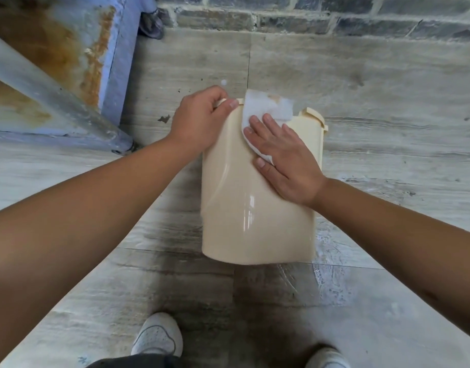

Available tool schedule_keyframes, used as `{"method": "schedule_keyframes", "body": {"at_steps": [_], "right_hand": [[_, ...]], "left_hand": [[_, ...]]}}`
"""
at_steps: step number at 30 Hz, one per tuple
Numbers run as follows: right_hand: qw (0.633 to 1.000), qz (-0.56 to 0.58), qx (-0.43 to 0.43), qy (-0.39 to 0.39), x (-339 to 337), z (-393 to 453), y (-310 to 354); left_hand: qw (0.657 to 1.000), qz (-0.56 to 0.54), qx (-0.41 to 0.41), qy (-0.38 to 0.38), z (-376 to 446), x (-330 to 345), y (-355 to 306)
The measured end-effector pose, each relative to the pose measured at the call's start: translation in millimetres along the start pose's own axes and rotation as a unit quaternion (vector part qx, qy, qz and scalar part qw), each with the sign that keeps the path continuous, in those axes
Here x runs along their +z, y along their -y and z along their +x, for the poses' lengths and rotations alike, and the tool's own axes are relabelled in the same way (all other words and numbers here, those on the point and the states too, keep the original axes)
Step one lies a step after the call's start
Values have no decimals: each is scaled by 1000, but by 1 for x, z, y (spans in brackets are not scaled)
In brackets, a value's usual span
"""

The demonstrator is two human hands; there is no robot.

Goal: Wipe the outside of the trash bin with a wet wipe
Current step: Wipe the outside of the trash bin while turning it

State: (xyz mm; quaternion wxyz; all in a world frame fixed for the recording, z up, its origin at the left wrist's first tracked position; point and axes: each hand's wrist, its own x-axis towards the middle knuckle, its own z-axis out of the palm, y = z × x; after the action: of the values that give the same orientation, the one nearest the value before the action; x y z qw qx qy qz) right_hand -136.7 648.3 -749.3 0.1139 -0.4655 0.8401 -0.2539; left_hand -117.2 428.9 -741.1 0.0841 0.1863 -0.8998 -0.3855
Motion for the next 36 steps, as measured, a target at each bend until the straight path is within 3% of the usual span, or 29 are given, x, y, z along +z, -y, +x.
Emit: {"method": "schedule_keyframes", "body": {"at_steps": [11,22,29,32,36], "right_hand": [[996,-19,-84,16,6,-6,9],[974,15,-187,126,17,-52,39],[931,58,-284,222,31,-91,67],[941,129,-230,210,27,-94,77],[927,361,10,97,3,-88,77]], "left_hand": [[998,61,14,32,8,-5,0],[998,34,-31,37,8,-9,9],[999,-8,-13,48,7,-17,18],[999,-10,2,50,6,-16,16],[997,29,12,68,0,-19,15]]}}
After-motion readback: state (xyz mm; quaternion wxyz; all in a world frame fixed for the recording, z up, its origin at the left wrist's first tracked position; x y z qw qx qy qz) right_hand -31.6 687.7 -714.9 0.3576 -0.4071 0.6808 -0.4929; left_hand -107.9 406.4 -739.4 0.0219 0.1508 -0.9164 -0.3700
